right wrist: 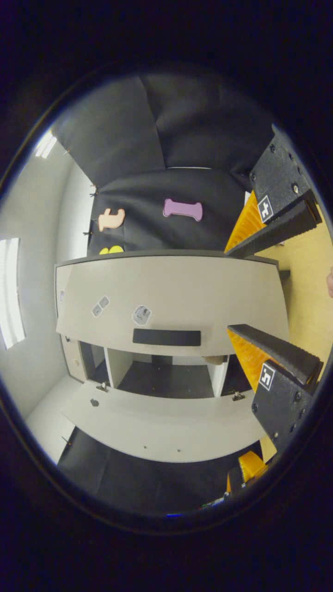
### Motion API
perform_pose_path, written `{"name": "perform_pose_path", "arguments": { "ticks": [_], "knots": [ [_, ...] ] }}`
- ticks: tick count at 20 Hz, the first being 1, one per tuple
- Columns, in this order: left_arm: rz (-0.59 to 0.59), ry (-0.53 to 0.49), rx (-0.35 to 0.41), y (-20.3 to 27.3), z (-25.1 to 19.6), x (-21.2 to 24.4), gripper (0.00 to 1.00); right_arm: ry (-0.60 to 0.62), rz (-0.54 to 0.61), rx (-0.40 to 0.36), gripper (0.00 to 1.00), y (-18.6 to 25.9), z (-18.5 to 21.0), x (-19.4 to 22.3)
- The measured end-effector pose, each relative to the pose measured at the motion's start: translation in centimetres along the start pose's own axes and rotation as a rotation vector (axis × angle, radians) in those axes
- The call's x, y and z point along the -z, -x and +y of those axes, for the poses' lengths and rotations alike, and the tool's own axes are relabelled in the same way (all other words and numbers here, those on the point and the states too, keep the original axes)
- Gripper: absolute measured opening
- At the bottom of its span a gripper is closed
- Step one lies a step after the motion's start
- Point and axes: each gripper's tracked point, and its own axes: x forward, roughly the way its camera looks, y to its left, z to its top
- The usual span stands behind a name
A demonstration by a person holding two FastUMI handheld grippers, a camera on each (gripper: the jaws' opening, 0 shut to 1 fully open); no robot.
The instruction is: Grab one shoe with the right hand and put it into the shoe cabinet, grab the other shoe with the left hand and put it into the shoe cabinet; then close the right door with the right hand and the left door with the left hand.
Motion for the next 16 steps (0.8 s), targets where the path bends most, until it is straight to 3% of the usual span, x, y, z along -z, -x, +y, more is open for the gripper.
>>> {"name": "perform_pose_path", "arguments": {
  "ticks": [2,4,7,11,13,14,16],
  "knots": [
    [0.008,0.016,0.018,-0.1,-0.7,0.0,0.94,-0.012,0.063,-0.009,0.92,2.0,1.1,3.6],
    [0.009,0.030,0.036,-0.2,-1.2,-0.2,0.94,-0.017,0.121,-0.012,0.95,3.8,1.5,6.7],
    [-0.025,0.072,0.038,-0.2,-1.0,-2.5,0.94,0.015,0.140,-0.009,0.95,5.4,1.9,8.2],
    [-0.148,0.137,-0.037,-0.4,3.9,-9.4,0.94,0.047,0.136,-0.033,0.95,6.0,2.8,8.0],
    [-0.212,0.140,-0.121,-0.9,8.3,-12.6,0.94,0.016,0.147,-0.057,0.95,6.1,3.4,8.2],
    [-0.221,0.143,-0.166,-1.4,10.5,-13.4,1.00,-0.002,0.156,-0.063,0.95,6.2,3.6,8.4],
    [-0.232,0.158,-0.228,-2.5,14.8,-14.6,0.94,-0.017,0.161,-0.063,0.95,6.1,3.5,8.6]
  ]
}}
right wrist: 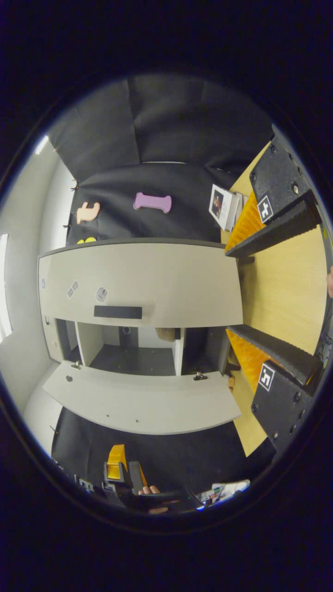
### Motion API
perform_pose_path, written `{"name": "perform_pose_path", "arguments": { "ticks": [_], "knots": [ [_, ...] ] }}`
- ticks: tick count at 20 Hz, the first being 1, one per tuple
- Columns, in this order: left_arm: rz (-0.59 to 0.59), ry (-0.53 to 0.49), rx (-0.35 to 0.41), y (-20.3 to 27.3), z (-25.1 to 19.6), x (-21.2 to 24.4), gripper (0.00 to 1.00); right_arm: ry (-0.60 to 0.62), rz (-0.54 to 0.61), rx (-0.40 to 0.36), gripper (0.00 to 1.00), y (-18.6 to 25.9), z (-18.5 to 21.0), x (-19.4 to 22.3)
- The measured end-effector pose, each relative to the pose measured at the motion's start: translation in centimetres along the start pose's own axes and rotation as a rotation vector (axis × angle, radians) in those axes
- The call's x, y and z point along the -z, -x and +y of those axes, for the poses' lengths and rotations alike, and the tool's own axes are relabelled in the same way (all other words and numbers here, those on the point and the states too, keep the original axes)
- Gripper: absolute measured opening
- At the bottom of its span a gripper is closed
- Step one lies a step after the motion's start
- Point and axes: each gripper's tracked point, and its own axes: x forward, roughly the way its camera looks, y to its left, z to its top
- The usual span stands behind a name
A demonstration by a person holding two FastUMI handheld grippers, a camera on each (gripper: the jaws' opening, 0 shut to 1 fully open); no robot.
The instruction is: Grab one shoe with the right hand and put it into the shoe cabinet, grab the other shoe with the left hand and put it into the shoe cabinet; then close the right door with the right hand and the left door with the left hand.
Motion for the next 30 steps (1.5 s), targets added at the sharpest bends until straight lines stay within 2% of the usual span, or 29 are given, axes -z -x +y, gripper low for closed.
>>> {"name": "perform_pose_path", "arguments": {
  "ticks": [2,3,4,5,10,15,20,25,30],
  "knots": [
    [-0.014,0.015,-0.027,-2.2,2.6,-0.9,0.95,-0.001,-0.002,0.001,0.95,-0.2,0.0,-0.2],
    [-0.010,0.020,-0.046,-3.2,3.8,-1.0,1.00,0.002,-0.007,0.000,0.95,-0.3,0.0,-0.6],
    [-0.003,0.021,-0.066,-4.3,4.8,-0.8,0.95,0.008,-0.011,0.000,0.92,-0.3,0.0,-0.9],
    [0.003,0.018,-0.079,-5.3,5.8,-0.6,0.94,0.015,-0.017,0.004,0.95,-0.4,-0.2,-1.1],
    [0.059,0.041,-0.087,-10.5,8.2,1.8,0.95,0.023,-0.023,0.024,0.95,-0.6,-0.6,-1.7],
    [0.048,-0.012,-0.074,-11.8,7.3,2.3,0.95,0.021,-0.017,0.023,0.95,-1.6,0.0,-1.9],
    [0.048,0.095,-0.050,-11.6,6.9,3.0,0.94,0.013,-0.001,-0.005,0.95,-2.6,1.6,-1.4],
    [0.025,0.034,-0.070,-11.1,5.9,2.6,0.93,0.011,-0.015,-0.011,0.95,-3.1,1.8,-2.1],
    [0.042,0.032,-0.011,-10.2,2.6,3.1,0.93,-0.001,-0.009,0.000,0.95,-3.2,1.0,-1.9]
  ]
}}
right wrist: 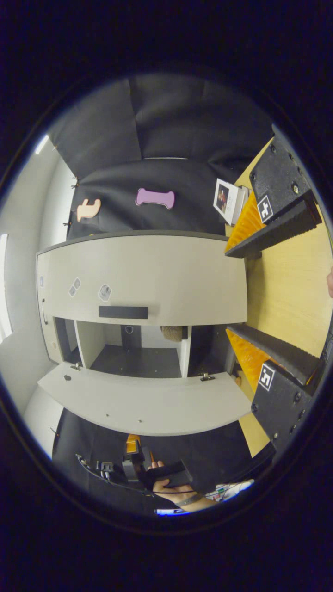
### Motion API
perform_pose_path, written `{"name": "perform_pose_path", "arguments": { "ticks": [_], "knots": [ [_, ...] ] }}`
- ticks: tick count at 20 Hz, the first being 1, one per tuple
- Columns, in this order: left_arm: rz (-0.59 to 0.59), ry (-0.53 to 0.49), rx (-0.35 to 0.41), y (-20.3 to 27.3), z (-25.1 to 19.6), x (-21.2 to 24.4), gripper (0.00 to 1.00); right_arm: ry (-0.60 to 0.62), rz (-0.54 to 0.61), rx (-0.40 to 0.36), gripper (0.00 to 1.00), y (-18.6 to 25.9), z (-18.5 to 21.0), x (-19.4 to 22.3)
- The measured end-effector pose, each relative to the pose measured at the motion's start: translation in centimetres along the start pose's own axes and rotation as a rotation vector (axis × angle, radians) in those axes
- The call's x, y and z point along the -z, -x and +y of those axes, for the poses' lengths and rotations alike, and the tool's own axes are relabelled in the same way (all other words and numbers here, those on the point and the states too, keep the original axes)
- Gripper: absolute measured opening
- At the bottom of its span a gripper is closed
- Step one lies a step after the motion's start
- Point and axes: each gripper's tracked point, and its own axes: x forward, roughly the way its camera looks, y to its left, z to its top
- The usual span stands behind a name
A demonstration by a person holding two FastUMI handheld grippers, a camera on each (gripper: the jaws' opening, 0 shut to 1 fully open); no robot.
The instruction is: Grab one shoe with the right hand and put it into the shoe cabinet, grab the other shoe with the left hand and put it into the shoe cabinet; then close the right door with the right hand and the left door with the left hand.
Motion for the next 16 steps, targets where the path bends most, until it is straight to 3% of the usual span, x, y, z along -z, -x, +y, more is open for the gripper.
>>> {"name": "perform_pose_path", "arguments": {
  "ticks": [6,11,16],
  "knots": [
    [0.043,0.007,0.123,0.6,-6.7,2.1,0.93,-0.007,0.000,0.024,0.92,0.1,-1.2,0.0],
    [0.073,0.050,0.216,-0.1,-12.6,3.6,0.94,-0.015,-0.002,0.082,0.95,0.6,-3.8,0.0],
    [0.047,0.088,0.232,0.0,-13.9,2.1,0.94,-0.020,-0.012,0.151,0.92,1.7,-6.7,-0.4]
  ]
}}
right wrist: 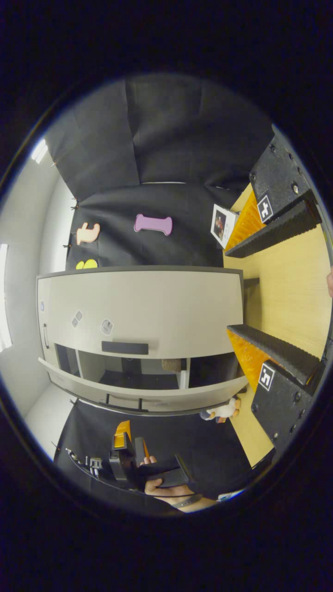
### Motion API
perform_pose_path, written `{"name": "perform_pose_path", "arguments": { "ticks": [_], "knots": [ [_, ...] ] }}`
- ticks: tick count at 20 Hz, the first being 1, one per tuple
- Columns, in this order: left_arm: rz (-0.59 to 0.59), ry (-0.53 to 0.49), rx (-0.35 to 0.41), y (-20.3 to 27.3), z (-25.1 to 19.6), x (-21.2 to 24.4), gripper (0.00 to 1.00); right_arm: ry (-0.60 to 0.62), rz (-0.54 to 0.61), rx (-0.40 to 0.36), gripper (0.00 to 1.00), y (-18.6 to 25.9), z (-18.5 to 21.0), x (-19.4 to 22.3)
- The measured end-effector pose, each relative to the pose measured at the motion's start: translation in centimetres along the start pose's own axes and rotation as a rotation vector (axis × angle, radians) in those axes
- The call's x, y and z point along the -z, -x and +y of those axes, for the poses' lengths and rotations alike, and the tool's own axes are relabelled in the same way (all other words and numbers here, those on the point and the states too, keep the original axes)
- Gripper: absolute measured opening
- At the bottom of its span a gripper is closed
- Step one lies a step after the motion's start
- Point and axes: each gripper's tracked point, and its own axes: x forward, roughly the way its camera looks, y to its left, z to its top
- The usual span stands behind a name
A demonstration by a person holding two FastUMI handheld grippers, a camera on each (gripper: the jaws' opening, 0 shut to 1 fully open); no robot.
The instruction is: Grab one shoe with the right hand and put it into the shoe cabinet, grab the other shoe with the left hand and put it into the shoe cabinet; then close the right door with the right hand and the left door with the left hand.
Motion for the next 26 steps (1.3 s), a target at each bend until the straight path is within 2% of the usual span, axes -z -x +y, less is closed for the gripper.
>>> {"name": "perform_pose_path", "arguments": {
  "ticks": [1,2,3,8,13,17,22,23,25,26],
  "knots": [
    [-0.001,-0.007,0.001,0.4,-0.1,-0.2,0.95,-0.001,-0.004,0.009,0.95,0.0,-0.3,-0.2],
    [0.001,-0.021,-0.002,0.8,-0.2,-0.3,0.94,-0.002,-0.008,0.014,0.92,0.0,-0.6,-0.4],
    [0.010,-0.035,-0.002,1.3,-0.4,-0.2,0.94,-0.004,-0.012,0.017,0.95,-0.1,-0.7,-0.5],
    [0.055,-0.129,0.018,5.3,-1.3,1.0,0.94,-0.018,-0.005,0.006,0.95,-0.2,-0.2,-0.1],
    [0.103,-0.181,0.047,9.8,-3.3,5.7,0.94,-0.020,0.005,-0.016,0.95,-0.3,0.6,0.3],
    [0.123,-0.216,0.042,12.8,-3.6,9.8,0.94,-0.024,0.016,-0.027,0.95,-0.4,0.7,0.8],
    [0.159,-0.252,0.052,15.9,-5.3,13.4,0.94,-0.024,0.043,-0.005,0.95,-0.3,-0.2,1.9],
    [0.163,-0.256,0.064,16.2,-5.8,14.0,0.94,-0.028,0.048,0.002,0.92,-0.2,-0.5,2.0],
    [0.181,-0.246,0.090,16.6,-6.9,15.2,0.95,-0.041,0.049,0.013,0.95,-0.2,-0.9,2.0],
    [0.182,-0.243,0.099,16.6,-7.3,15.6,0.94,-0.044,0.043,0.022,0.92,-0.1,-1.1,1.9]
  ]
}}
